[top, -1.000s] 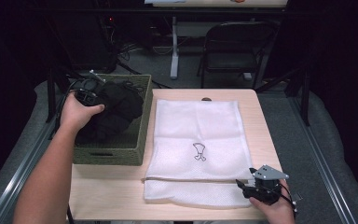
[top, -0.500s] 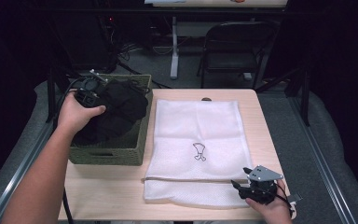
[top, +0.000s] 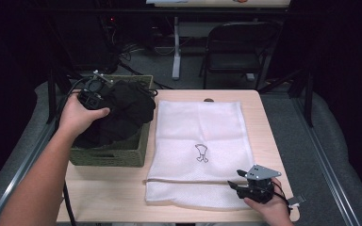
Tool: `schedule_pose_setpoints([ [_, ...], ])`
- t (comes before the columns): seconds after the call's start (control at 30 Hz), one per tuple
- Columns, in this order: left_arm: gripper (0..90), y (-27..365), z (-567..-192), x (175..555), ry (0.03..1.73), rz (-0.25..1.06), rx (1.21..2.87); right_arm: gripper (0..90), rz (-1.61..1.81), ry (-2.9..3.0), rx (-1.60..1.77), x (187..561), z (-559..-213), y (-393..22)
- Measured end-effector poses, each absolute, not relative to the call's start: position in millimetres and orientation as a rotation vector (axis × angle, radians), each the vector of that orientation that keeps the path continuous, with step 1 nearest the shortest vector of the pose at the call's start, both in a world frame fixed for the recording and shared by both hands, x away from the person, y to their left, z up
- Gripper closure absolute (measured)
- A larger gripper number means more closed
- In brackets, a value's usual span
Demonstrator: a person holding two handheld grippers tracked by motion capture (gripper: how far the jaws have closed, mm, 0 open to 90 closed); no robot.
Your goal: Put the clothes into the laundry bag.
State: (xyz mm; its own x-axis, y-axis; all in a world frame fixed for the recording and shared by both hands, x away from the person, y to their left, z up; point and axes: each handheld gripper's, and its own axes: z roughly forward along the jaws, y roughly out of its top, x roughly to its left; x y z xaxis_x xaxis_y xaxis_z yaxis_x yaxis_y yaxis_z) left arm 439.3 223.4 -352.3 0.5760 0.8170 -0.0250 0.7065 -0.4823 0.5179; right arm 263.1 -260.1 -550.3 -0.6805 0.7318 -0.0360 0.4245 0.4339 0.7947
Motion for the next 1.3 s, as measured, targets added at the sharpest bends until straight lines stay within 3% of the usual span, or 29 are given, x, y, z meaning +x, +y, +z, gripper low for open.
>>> schedule_pose_setpoints([
  [0.27, 62.7, 220, -345, 433, 1.198, 0.308, 2.326, 48.7, 1.14, 2.394, 0.898, 270, -549, -242],
  [0.6, 62.7, 209, -343, 428, 1.171, 0.302, 2.335, 61.6, 1.143, 2.44, 0.888, 288, -546, -217],
  [1.3, 62.6, 165, -335, 416, 1.046, 0.28, 2.39, 65.2, 1.137, 2.511, 0.818, 309, -550, -188],
])
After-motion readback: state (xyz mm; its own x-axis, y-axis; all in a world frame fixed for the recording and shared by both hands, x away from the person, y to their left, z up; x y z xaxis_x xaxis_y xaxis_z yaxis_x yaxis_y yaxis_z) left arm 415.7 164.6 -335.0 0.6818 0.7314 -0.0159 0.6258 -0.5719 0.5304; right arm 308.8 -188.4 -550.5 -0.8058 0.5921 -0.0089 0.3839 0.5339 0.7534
